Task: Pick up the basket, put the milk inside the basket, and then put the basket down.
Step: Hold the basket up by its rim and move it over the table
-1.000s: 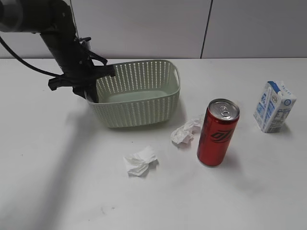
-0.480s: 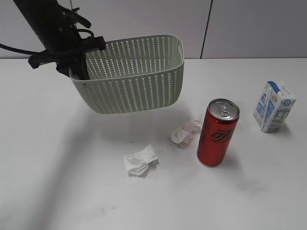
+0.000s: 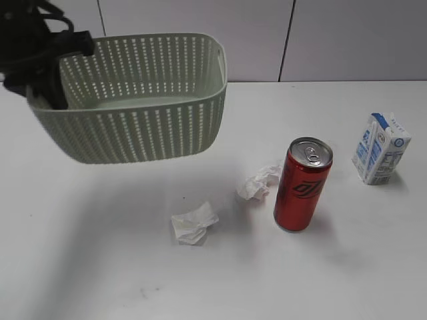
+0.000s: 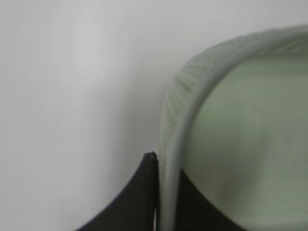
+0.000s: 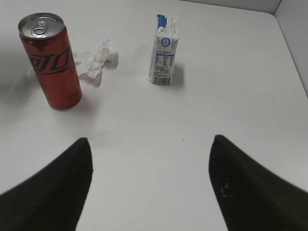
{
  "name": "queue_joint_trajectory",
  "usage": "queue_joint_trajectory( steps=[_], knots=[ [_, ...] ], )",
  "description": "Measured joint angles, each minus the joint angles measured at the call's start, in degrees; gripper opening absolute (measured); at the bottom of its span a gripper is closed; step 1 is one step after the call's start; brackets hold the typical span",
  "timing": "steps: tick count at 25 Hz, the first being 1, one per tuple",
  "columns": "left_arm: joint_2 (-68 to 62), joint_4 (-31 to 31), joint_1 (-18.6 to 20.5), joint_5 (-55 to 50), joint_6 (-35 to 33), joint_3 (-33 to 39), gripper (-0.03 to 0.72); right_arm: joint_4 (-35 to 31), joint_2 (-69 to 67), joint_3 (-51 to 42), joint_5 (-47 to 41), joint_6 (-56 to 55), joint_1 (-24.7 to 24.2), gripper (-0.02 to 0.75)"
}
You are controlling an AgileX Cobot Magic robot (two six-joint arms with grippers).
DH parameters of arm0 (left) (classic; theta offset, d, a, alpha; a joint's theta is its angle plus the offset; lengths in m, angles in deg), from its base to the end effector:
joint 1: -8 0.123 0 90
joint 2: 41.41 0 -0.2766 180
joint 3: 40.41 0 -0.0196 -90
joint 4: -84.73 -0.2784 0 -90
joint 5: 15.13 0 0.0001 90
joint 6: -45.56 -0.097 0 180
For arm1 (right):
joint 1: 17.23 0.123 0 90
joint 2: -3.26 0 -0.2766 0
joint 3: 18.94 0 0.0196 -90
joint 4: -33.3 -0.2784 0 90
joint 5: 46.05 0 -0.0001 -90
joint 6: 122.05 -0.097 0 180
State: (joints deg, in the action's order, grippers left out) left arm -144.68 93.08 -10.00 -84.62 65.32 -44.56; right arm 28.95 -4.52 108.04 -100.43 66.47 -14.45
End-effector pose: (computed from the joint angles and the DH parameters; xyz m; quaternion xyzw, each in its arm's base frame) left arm 0.3390 -0.1240 0.2733 -0.0339 0.9920 -0.0986 0.0709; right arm 0.0467 0.0083 0.2722 -0.0809 0.8397 0.0110 0.5368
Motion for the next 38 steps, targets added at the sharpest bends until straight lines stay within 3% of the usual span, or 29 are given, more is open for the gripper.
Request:
queue_joint_trajectory(
  steps=[8, 12, 15, 22, 28, 33, 38],
  knots=[
    [17.9, 0.7, 0.0, 7.3, 3.4, 23.7, -0.001, 0.0, 0.0, 0.0, 0.0, 0.0, 0.0, 0.591],
    [22.2, 2.9, -0.5, 10.1, 3.5, 30.0, -0.001, 0.0, 0.0, 0.0, 0.0, 0.0, 0.0, 0.591],
    [22.5, 3.1, -3.6, 12.8, 3.7, 33.3, -0.001, 0.0, 0.0, 0.1, 0.0, 0.0, 0.0, 0.591],
    [19.6, 0.1, -12.1, 17.2, 10.1, 34.6, -0.001, 0.0, -2.8, 5.4, -0.9, -1.3, 0.0, 0.591],
    [16.5, -0.8, -13.1, 20.0, 10.9, 34.6, -0.001, 0.2, -19.3, 12.4, -1.1, -3.1, 0.0, 0.602],
    [14.0, -1.3, -13.1, 22.0, 10.9, 34.7, -0.001, -0.1, -37.4, 17.6, 4.9, -3.2, 0.0, 0.674],
    [11.7, -1.6, -13.1, 23.4, 10.9, 34.7, -0.001, -0.7, -56.6, 24.0, 11.9, -2.7, 0.0, 0.678]
  ],
)
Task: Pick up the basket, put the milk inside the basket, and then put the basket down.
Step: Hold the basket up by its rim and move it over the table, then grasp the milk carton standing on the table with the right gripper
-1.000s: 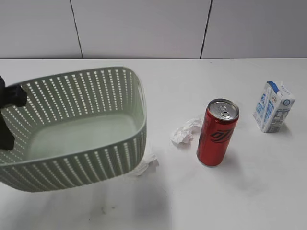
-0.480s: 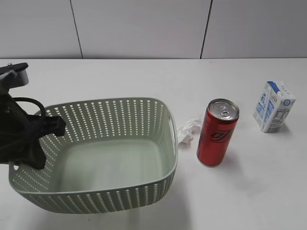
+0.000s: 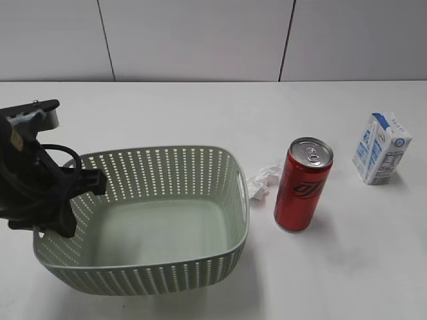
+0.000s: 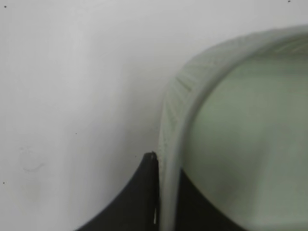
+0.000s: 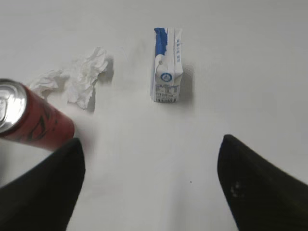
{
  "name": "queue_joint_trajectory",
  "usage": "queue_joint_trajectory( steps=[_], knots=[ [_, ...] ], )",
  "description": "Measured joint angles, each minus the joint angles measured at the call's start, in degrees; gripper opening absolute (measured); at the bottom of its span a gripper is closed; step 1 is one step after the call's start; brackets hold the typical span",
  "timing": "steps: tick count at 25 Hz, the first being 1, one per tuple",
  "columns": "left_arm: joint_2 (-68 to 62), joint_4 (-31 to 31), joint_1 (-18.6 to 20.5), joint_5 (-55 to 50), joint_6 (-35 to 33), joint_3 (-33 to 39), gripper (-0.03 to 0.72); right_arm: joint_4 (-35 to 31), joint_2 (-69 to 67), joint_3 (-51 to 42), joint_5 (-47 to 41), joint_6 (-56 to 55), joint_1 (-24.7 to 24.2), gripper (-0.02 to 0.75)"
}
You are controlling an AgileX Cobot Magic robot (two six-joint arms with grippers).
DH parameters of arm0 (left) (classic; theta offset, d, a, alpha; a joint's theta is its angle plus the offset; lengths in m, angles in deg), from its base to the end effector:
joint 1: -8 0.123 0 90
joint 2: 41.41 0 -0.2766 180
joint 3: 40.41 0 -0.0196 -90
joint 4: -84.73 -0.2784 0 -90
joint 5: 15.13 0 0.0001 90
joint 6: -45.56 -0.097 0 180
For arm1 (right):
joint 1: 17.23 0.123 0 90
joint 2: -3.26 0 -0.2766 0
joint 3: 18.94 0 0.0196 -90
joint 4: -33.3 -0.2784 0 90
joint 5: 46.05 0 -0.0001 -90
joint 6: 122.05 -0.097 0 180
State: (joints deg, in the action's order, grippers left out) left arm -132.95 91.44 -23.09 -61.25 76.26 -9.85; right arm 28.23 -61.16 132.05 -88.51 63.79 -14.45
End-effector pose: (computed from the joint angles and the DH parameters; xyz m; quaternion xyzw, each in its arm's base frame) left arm 0.2301 -0.1483 0.1736 -0.0326 0.9931 -0.0922 0.0642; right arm 0.2266 0.0168 0.3059 -0.0506 0.9247 0.0299 0.3761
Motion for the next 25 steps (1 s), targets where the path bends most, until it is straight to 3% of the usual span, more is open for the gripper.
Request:
queue_joint_trajectory(
  steps=[12, 25],
  knots=[
    [-0.9, -0.1, 0.0, 0.0, 0.0, 0.0, -0.001, 1.1, -38.4, 19.1, 2.2, 1.5, 0.0, 0.647],
    [-0.9, -0.1, 0.0, 0.0, 0.0, 0.0, -0.001, 3.7, -51.9, 20.7, 10.9, 1.5, 0.0, 0.599]
  ],
)
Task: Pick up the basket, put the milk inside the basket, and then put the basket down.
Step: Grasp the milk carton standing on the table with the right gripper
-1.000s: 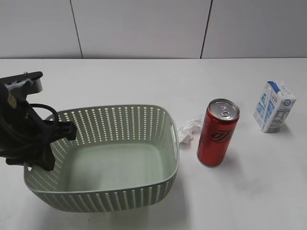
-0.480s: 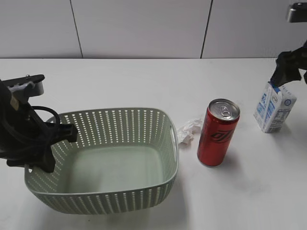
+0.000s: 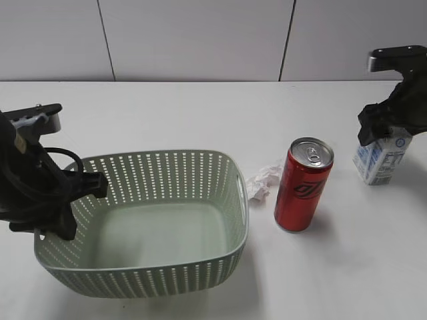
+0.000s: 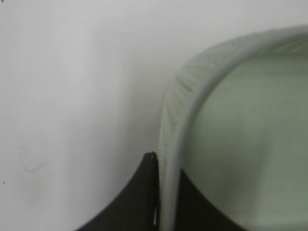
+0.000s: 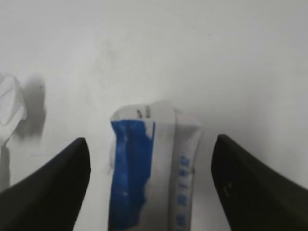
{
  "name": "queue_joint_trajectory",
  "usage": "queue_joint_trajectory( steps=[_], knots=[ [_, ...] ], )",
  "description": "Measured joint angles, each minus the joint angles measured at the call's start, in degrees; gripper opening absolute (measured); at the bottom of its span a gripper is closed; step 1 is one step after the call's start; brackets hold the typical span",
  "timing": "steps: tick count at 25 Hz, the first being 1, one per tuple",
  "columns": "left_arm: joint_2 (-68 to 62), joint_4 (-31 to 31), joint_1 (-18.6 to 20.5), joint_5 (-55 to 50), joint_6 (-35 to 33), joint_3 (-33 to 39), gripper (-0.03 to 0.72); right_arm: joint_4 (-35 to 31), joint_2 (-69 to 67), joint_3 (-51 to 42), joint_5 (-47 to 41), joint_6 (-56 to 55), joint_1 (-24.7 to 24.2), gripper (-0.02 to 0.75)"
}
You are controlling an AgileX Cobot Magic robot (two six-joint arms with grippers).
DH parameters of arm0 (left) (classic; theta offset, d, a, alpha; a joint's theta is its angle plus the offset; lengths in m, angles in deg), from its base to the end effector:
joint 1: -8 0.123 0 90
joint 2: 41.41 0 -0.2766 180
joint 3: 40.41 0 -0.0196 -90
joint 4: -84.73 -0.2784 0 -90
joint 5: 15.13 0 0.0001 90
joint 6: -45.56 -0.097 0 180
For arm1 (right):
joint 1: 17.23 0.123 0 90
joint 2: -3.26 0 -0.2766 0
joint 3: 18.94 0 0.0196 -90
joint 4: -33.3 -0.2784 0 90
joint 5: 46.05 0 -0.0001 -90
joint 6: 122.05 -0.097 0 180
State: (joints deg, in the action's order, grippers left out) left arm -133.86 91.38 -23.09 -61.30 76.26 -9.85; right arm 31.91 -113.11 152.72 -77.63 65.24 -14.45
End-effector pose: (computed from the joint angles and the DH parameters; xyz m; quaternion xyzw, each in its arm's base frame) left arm 0.2307 -0.1486 0.1692 -0.0327 0.9940 -0.0873 0.0574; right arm 0.4013 0.0207 0.1396 -0.0771 0.9756 0.0003 0.2056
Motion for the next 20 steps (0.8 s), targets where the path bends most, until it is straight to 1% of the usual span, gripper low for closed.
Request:
queue_joint_trajectory(
  steps=[2, 5, 7, 9, 11, 13, 17, 20],
  knots=[
    [0.0, 0.0, 0.0, 0.0, 0.0, 0.0, -0.001, 0.0, -0.9, 0.0, 0.1, 0.0, 0.0, 0.573],
    [0.0, 0.0, 0.0, 0.0, 0.0, 0.0, -0.001, 0.0, -1.1, 0.0, 0.1, -0.1, 0.0, 0.502],
    [0.0, 0.0, 0.0, 0.0, 0.0, 0.0, -0.001, 0.0, -1.1, 0.0, 0.0, -0.1, 0.0, 0.421],
    [0.0, 0.0, 0.0, 0.0, 0.0, 0.0, -0.001, 0.0, -1.1, 0.1, -0.8, -0.1, 0.0, 0.313],
    [0.0, 0.0, 0.0, 0.0, 0.0, 0.0, -0.001, 0.0, -1.1, 0.8, -2.4, -0.1, 0.0, 0.315],
    [0.0, 0.0, 0.0, 0.0, 0.0, 0.0, -0.001, 0.1, -1.2, 2.4, -5.8, -0.1, 0.0, 0.314],
    [0.0, 0.0, 0.0, 0.0, 0.0, 0.0, -0.001, 0.1, -0.5, 9.3, -14.0, -0.1, 0.2, 0.314],
    [0.0, -0.1, 0.0, 0.0, 0.0, 0.0, -0.001, 0.5, 3.0, 14.6, -17.2, 0.0, 1.3, 0.314]
  ],
)
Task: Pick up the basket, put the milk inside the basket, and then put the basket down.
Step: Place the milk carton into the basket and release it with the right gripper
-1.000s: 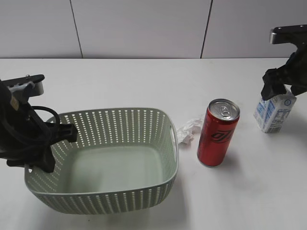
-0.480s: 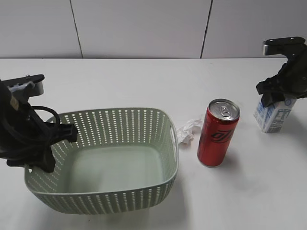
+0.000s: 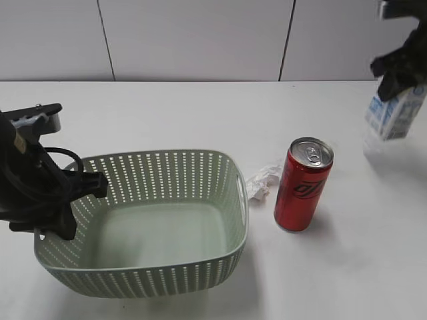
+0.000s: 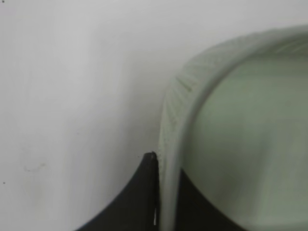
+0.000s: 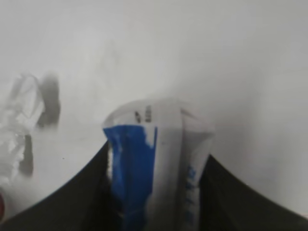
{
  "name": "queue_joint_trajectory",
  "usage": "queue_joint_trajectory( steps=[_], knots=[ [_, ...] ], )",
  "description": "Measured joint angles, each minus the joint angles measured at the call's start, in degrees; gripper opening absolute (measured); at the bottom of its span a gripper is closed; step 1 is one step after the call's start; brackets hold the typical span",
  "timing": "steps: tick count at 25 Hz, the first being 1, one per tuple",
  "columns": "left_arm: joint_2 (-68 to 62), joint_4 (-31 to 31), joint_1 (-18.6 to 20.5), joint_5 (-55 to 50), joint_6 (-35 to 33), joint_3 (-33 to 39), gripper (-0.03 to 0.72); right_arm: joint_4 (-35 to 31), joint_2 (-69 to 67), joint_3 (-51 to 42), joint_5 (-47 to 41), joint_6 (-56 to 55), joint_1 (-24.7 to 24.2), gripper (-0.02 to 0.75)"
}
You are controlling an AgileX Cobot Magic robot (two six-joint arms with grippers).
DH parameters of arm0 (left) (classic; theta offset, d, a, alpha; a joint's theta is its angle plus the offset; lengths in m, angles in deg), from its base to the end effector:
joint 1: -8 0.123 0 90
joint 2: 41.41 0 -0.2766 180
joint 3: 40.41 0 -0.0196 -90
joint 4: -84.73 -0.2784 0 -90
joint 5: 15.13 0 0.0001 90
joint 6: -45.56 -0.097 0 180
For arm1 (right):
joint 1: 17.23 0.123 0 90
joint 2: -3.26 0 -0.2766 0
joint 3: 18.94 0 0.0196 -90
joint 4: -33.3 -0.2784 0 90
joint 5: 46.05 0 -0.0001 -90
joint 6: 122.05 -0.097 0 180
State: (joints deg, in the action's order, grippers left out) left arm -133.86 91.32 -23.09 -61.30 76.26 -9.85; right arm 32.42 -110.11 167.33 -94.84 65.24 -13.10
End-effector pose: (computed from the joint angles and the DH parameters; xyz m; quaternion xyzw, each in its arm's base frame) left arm 0.2308 -0.1485 0.1692 -0.0323 0.9940 -0.0870 0.0576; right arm 0.4199 0.0314 0.2252 -0.0936 0.9734 0.0009 0.2089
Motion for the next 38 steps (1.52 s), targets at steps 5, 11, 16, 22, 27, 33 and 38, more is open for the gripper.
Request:
queue_joint_trajectory(
  steps=[5, 11, 16, 22, 27, 33, 38],
  knots=[
    [0.0, -0.3, 0.0, 0.3, 0.0, 0.0, -0.001, 0.2, 9.6, 2.9, -2.1, 0.1, 7.1, 0.314],
    [0.0, -0.5, 0.0, 0.9, 0.0, 0.0, -0.001, -0.6, 15.4, 2.9, -6.2, -0.3, 24.1, 0.314],
    [0.0, -0.7, 0.0, 0.9, 0.0, 0.0, -0.001, -6.1, 16.3, 2.1, -5.3, -1.1, 35.9, 0.314],
    [0.0, -1.1, 0.0, 1.1, 0.0, 0.0, -0.001, -9.8, 13.8, -6.3, 7.1, -1.2, 45.8, 0.314],
    [0.0, -1.2, 0.0, 1.7, 0.0, 0.0, -0.001, -10.2, 7.2, -9.5, 9.2, -1.2, 48.2, 0.314],
    [0.0, -1.3, 0.0, 1.9, 0.0, 0.0, -0.001, -9.4, 1.1, -9.6, 10.2, -1.2, 48.2, 0.314],
    [0.0, -1.3, 0.0, 1.9, 0.0, 0.0, -0.001, -7.5, 1.0, -9.4, 10.5, -1.2, 48.2, 0.315]
  ],
)
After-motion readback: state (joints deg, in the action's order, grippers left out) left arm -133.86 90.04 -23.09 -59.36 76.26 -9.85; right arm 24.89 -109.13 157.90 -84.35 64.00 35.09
